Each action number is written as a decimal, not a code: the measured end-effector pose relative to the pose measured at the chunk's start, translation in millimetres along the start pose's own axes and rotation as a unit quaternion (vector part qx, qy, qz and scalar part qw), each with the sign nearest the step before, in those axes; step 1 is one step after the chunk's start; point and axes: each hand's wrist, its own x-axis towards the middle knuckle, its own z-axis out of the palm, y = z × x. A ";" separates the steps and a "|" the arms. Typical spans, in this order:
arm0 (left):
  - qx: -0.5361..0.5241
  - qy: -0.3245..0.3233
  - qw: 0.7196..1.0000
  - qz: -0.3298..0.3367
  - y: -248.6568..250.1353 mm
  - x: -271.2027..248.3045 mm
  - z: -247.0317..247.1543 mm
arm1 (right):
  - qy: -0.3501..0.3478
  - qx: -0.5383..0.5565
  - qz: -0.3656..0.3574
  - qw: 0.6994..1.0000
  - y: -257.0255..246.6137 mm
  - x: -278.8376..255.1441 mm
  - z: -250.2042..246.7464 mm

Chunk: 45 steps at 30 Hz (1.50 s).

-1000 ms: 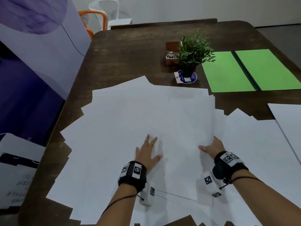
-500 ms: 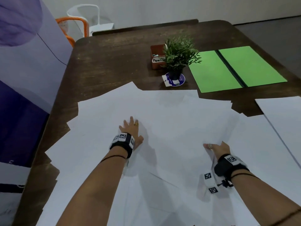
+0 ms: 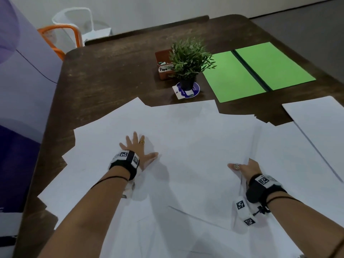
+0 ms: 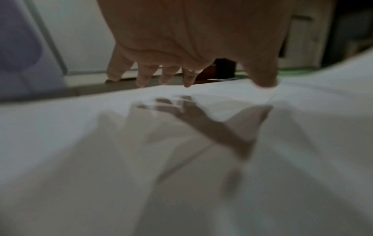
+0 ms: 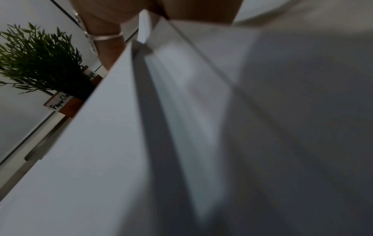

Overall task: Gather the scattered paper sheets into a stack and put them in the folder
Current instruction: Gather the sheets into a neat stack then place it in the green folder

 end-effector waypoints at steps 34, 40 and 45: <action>0.001 0.035 0.998 0.059 43.3 22.4 -4.2 | 0.009 -0.039 -0.003 0.999 -3.8 -2.8 4.7; -0.098 0.019 0.995 0.026 88.4 31.9 -12.7 | -0.002 -0.011 -0.007 1.000 -3.0 -2.5 5.2; -0.068 0.023 0.997 0.028 90.6 39.5 -10.8 | -0.008 -0.017 -0.016 1.000 -2.3 0.9 3.1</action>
